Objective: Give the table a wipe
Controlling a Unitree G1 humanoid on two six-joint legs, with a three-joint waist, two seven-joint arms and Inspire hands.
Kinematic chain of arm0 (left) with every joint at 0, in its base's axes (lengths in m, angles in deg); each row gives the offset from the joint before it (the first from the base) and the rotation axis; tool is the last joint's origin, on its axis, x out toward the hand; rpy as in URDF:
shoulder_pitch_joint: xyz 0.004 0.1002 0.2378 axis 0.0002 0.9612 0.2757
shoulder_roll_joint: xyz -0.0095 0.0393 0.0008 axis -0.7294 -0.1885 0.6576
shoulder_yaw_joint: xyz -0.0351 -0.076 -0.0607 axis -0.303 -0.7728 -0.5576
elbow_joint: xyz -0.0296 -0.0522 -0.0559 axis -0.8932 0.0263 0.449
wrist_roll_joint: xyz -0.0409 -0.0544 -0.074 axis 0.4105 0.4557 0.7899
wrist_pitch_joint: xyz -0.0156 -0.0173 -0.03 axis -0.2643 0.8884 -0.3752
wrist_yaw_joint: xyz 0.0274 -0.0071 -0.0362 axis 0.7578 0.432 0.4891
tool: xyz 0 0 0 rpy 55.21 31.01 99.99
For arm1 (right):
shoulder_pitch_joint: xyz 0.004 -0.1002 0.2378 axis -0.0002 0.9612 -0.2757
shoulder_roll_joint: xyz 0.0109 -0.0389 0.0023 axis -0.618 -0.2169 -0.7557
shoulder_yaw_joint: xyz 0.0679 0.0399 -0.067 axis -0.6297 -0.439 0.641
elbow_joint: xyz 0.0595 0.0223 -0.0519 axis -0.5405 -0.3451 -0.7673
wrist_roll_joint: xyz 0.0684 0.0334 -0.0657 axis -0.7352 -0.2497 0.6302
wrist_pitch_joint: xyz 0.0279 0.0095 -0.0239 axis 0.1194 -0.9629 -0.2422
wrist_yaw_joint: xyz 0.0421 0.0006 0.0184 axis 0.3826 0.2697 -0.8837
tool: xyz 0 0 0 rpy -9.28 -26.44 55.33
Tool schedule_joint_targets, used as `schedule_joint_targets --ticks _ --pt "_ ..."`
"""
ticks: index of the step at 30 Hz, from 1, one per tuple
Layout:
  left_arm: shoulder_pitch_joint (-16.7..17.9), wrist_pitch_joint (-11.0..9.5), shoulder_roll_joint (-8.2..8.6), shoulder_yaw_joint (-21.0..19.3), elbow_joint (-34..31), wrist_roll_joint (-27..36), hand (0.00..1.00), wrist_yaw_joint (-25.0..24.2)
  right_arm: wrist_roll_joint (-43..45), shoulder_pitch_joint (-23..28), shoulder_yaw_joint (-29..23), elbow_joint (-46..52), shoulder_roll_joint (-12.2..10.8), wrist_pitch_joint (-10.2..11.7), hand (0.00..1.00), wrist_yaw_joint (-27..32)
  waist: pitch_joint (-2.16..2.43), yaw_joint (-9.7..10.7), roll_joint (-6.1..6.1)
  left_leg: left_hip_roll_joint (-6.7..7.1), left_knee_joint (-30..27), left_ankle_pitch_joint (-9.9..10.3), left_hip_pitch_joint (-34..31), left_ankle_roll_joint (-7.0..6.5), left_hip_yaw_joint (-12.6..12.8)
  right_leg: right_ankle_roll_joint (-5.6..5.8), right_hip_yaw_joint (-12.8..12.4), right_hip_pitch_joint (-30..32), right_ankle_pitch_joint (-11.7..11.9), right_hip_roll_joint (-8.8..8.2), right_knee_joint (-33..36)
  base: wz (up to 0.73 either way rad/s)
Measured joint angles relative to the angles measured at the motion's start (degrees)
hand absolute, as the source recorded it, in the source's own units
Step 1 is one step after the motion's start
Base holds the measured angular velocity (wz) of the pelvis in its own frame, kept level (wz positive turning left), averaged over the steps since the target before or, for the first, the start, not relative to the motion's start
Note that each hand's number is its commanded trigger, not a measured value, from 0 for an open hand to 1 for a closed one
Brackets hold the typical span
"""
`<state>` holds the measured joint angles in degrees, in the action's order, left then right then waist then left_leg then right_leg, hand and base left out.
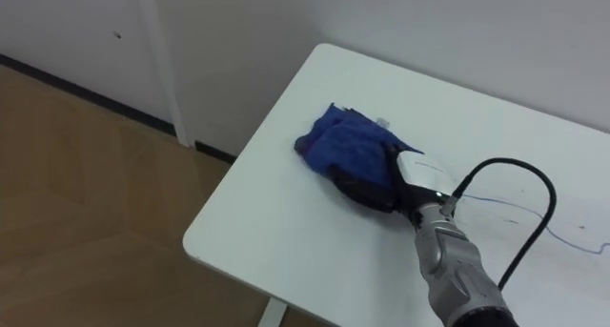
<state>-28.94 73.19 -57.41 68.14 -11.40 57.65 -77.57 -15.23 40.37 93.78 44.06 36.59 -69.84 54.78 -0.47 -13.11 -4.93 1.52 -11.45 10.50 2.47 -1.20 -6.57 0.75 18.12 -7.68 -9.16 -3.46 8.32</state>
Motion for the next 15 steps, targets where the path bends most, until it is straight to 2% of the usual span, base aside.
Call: schedule_joint_targets --ticks 5,15 --pt "-0.07 -0.11 -0.05 0.0 0.0 -0.01 0.0 -0.18 2.53 -1.67 -1.28 0.07 0.11 -0.14 1.0 0.11 0.05 0.04 -0.05 0.0 0.08 0.01 0.13 -0.01 0.01 0.11 -0.03 0.36 -0.07 -0.03 0.27 0.0" --pt "-0.16 -0.4 -0.08 -0.54 -0.02 -0.06 0.0 -0.19 2.42 -1.68 -1.23 0.37 -0.26 -0.08 1.0 0.2 0.11 -0.02 -0.16 0.01 0.1 0.02 0.27 -0.05 -0.05 0.12 0.13 -0.07 -0.08 -0.08 0.3 0.0"
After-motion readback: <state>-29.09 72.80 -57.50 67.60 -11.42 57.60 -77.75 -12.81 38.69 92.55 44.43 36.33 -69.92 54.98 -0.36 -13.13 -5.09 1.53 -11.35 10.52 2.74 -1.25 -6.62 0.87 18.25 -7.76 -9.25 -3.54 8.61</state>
